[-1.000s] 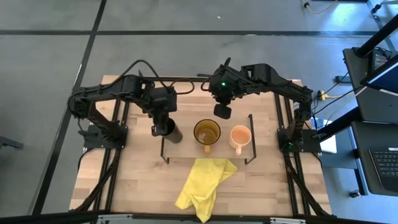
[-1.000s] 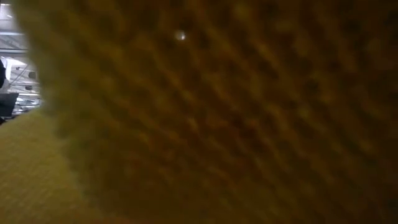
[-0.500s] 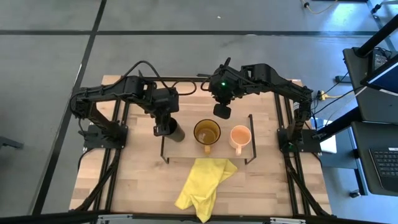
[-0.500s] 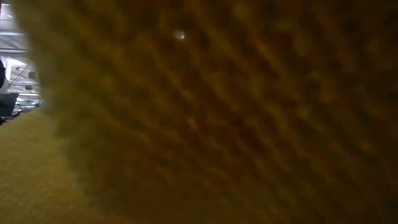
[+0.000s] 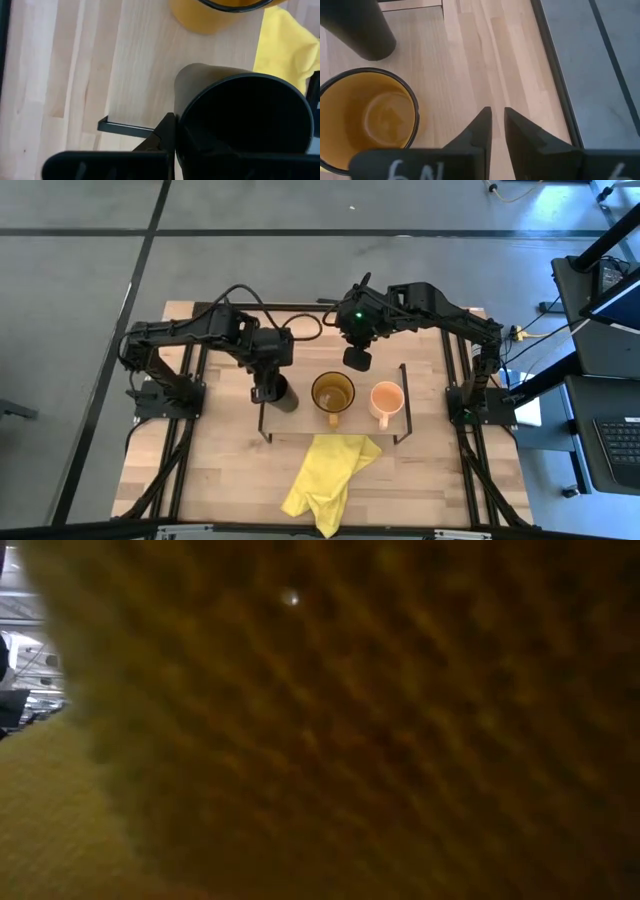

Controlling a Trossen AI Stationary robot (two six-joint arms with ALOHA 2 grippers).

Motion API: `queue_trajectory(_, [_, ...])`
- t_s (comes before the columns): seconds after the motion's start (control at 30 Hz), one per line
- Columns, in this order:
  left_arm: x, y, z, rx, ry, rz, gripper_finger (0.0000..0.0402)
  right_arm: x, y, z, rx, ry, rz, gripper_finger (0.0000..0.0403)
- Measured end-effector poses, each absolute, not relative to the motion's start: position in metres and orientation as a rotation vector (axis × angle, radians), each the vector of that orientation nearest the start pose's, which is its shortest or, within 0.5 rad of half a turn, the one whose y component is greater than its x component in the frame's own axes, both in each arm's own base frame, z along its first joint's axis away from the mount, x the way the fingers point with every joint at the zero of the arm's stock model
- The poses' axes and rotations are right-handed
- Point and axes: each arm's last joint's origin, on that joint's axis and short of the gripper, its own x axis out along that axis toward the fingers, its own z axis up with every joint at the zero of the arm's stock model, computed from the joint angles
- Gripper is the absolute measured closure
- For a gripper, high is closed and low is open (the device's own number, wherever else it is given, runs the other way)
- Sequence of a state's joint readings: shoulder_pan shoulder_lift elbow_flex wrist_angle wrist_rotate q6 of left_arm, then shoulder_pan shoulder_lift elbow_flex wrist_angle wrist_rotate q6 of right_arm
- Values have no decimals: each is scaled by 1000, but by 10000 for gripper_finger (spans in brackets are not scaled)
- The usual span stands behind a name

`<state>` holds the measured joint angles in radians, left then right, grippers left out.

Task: Stack small to large cups/mugs on shelf
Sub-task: Put the black cup on the shelf

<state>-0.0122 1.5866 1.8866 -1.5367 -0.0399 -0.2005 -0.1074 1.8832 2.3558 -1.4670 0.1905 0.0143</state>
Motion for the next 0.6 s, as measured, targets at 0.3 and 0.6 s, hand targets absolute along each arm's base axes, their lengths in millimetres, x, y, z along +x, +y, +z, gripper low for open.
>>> queue_trajectory(0.3, [274, -3, 404, -114, 1231, 182, 398, 342, -42, 439, -32, 996, -278, 350])
queue_trajectory(0.6, [274, -4, 404, -135, 1235, 164, 379, 342, -42, 439, -43, 998, -272, 350])
